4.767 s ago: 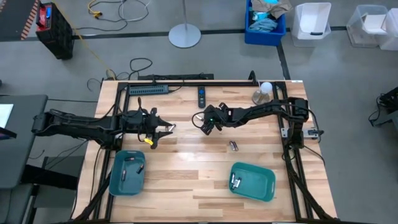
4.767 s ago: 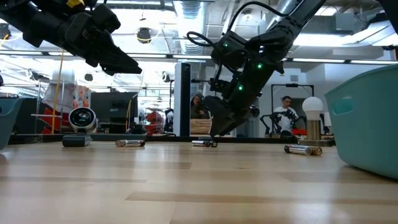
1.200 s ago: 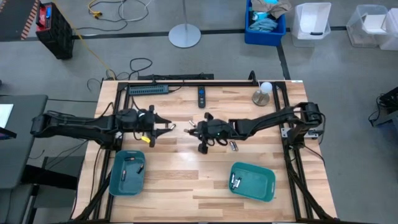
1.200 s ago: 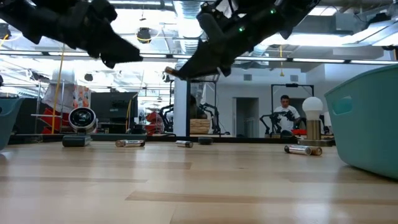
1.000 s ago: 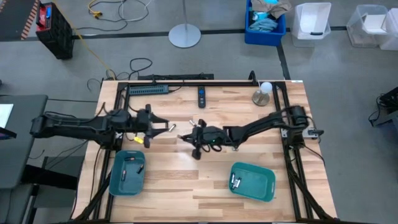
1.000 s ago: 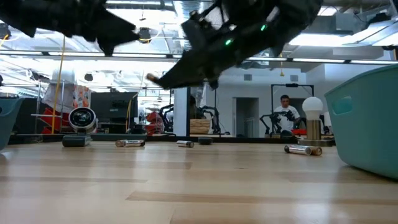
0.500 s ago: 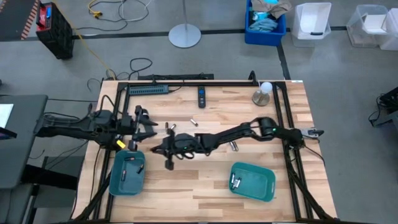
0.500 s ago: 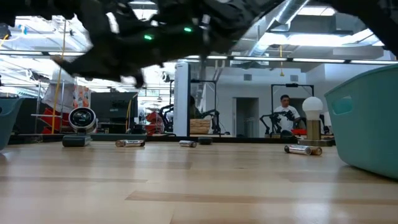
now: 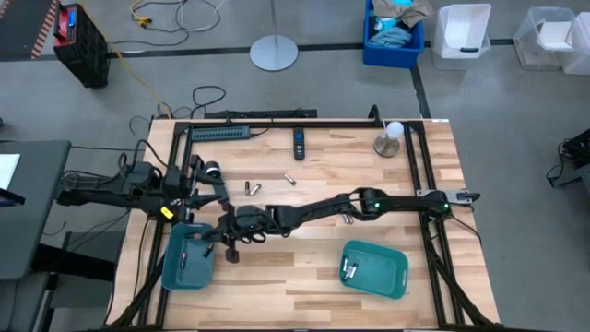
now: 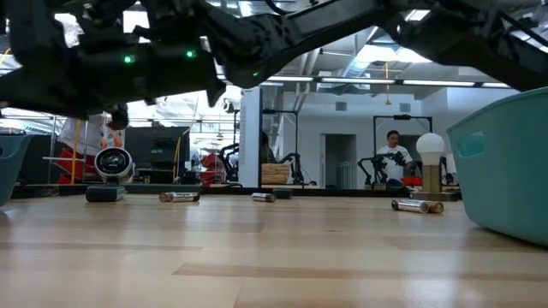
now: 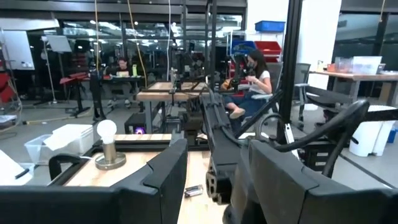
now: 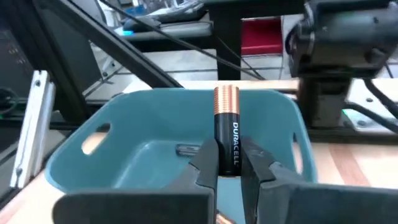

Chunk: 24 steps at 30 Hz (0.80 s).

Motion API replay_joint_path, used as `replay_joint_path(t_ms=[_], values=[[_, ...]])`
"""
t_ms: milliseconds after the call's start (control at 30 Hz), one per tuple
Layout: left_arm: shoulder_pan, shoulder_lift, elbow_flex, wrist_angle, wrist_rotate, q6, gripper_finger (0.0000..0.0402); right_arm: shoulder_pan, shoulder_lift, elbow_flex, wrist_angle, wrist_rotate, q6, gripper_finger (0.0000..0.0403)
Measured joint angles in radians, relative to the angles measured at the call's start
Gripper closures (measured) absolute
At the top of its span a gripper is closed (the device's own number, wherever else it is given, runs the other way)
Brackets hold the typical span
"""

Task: Sort batteries
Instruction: Put the black battery into the blue bin

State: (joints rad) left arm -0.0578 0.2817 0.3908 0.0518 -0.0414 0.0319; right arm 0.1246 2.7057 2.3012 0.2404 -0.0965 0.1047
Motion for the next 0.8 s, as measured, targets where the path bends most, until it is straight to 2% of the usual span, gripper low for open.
replay_joint_path(t_ms=[100,467,600,800], values=[[0.0,-0.003,0.0,-0.007,0.0,-0.002,0.0235,0.0,0.038,0.057,0.002,-0.006,0.006,0.0362],[0.0,-0.001,0.0,-0.013,0.0,0.002,0.0235,-0.001,0.047,0.048,0.001,-0.007,0.018,0.0338],[0.0,-0.001,0.0,-0.016,0.0,0.002,0.0235,-0.006,0.046,0.048,0.0,-0.007,0.018,0.0308],[0.0,-0.001,0.0,-0.017,0.0,0.002,0.0235,-0.01,0.046,0.048,-0.001,-0.004,0.016,0.024]])
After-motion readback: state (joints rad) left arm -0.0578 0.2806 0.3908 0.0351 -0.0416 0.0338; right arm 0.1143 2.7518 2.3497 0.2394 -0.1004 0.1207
